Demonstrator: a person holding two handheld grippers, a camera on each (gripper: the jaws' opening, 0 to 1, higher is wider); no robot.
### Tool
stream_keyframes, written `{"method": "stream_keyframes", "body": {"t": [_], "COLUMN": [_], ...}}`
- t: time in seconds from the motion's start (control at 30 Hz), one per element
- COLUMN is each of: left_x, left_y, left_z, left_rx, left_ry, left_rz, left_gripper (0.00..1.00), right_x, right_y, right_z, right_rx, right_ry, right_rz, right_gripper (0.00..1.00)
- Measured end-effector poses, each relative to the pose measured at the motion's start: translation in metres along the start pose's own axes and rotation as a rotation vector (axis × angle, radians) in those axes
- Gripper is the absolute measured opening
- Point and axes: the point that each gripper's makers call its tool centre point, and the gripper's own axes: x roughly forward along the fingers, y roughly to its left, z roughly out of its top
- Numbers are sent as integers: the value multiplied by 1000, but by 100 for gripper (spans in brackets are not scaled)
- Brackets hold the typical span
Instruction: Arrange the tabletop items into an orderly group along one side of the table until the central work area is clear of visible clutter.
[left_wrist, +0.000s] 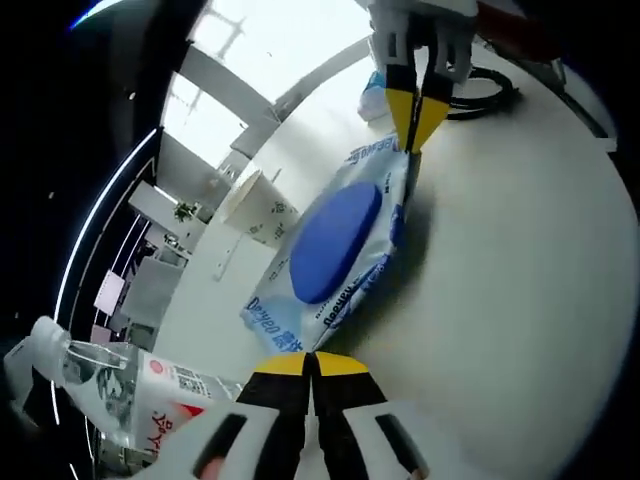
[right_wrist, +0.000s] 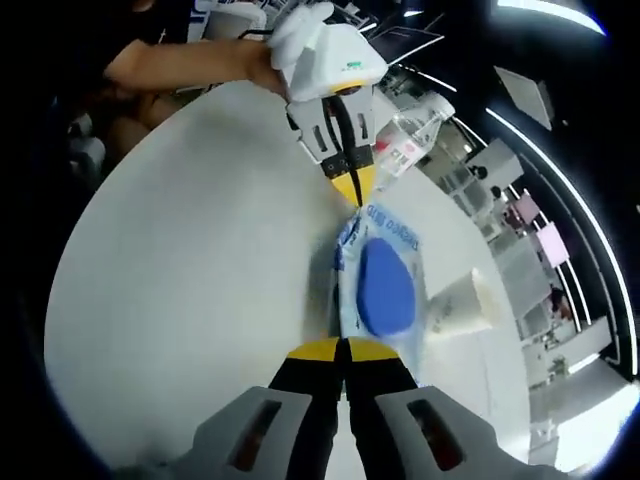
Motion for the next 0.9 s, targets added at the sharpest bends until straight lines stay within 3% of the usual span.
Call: {"method": "stream_keyframes", "body": {"t": [0.57, 0.9], "left_x": [-21, -29], "left_y": [12, 25], "left_z": [15, 26], "left_rx": [-13, -11], "left_ry": [-72, -89], "left_rz": [96, 144], "left_gripper": [0, 0], "right_x": [-21, -30], "right_y": [-29, -42], "right_z": [11, 17], "right_rx": [-68, -80], "right_ry": [-26, -42], "right_rz": [-186, -253], "right_gripper": [0, 0]}}
